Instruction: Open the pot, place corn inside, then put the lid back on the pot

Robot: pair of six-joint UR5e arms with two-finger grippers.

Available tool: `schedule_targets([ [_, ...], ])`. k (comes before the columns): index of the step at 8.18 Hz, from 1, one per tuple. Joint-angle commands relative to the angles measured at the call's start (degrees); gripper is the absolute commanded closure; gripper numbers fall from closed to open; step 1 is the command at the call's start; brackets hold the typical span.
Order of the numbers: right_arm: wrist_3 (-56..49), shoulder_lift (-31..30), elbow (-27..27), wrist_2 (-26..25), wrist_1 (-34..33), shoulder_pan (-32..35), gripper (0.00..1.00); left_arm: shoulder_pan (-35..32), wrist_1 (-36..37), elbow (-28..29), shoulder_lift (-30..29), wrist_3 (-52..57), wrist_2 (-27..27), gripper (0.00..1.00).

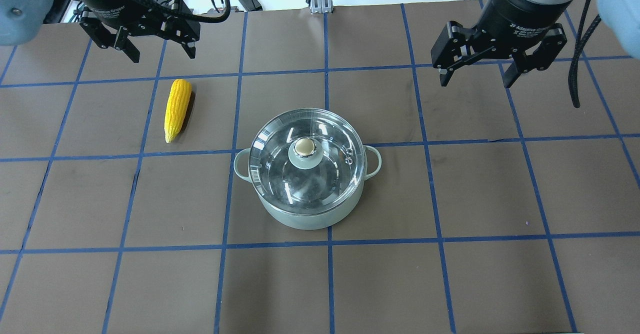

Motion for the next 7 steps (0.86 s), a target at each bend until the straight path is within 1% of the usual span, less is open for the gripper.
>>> schedule_targets([
  [1,-0.08,0.0,0.0,-0.16,-0.01,0.0,0.0,0.0,-0.2,0.0,0.42,0.06,0.03,0.0],
  [3,1.32,0.43,-0.09,0.27,-0.1,0.17,0.0,0.35,-0.03,0.09,-0.1,2.5,-0.67,0.0],
  [4,3.06,1.83,-0.87,0.19,-0.1,0.44,0.0,1.13,0.5,0.17,-0.37,6.01,-0.15,0.0],
  [5,6.65,3.5,-2.62,0.19,-0.19,2.18,0.0,2.45,0.76,0.44,-0.72,13.0,0.03,0.0],
  [6,11.47,6.21,-4.29,0.19,-1.5,6.2,0.0,5.59,2.86,0.09,-1.68,16.99,-0.05,0.0],
  [7,17.09,9.37,-4.65,0.1,-5.77,11.63,0.0,8.84,3.57,0.17,-3.26,18.33,-0.06,0.0],
])
